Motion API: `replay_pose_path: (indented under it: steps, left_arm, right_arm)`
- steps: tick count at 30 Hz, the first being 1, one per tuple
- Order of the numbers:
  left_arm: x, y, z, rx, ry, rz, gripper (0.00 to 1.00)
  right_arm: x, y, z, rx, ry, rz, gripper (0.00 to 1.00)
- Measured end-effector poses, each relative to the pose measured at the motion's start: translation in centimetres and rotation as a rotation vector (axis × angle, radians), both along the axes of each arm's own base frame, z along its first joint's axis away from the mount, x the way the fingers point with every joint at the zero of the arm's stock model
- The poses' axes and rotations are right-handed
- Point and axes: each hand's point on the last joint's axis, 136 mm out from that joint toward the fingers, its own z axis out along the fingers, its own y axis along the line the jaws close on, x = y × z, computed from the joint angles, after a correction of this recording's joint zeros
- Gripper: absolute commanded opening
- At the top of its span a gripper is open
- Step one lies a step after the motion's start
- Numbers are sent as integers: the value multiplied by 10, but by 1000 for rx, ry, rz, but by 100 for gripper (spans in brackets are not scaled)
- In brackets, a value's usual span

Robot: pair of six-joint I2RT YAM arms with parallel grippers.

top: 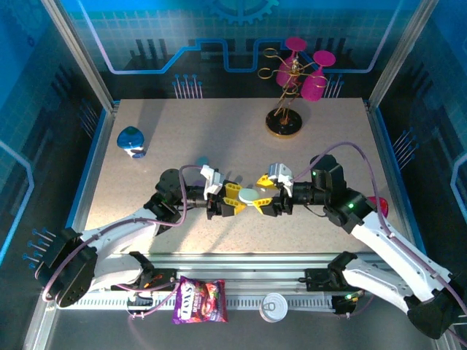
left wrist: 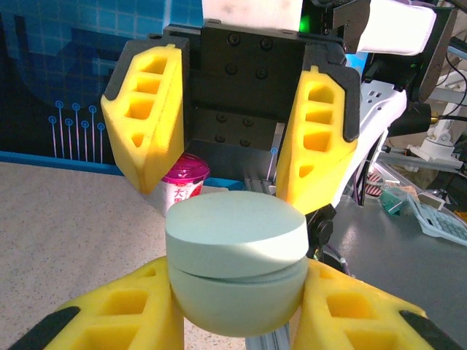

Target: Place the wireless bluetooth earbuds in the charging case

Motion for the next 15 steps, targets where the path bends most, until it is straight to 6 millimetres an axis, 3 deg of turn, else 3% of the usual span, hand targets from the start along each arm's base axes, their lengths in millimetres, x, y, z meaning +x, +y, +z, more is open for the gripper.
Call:
replay_pose_path:
  steps: [6,15]
  left_arm:
    - [1,0,0,0,1,6,24]
    - [1,1,-3,13,3,11,24]
  right_arm:
    - [8,-5,4,13,18,-62,67]
    - [22,-14,16,40,38,-172,75]
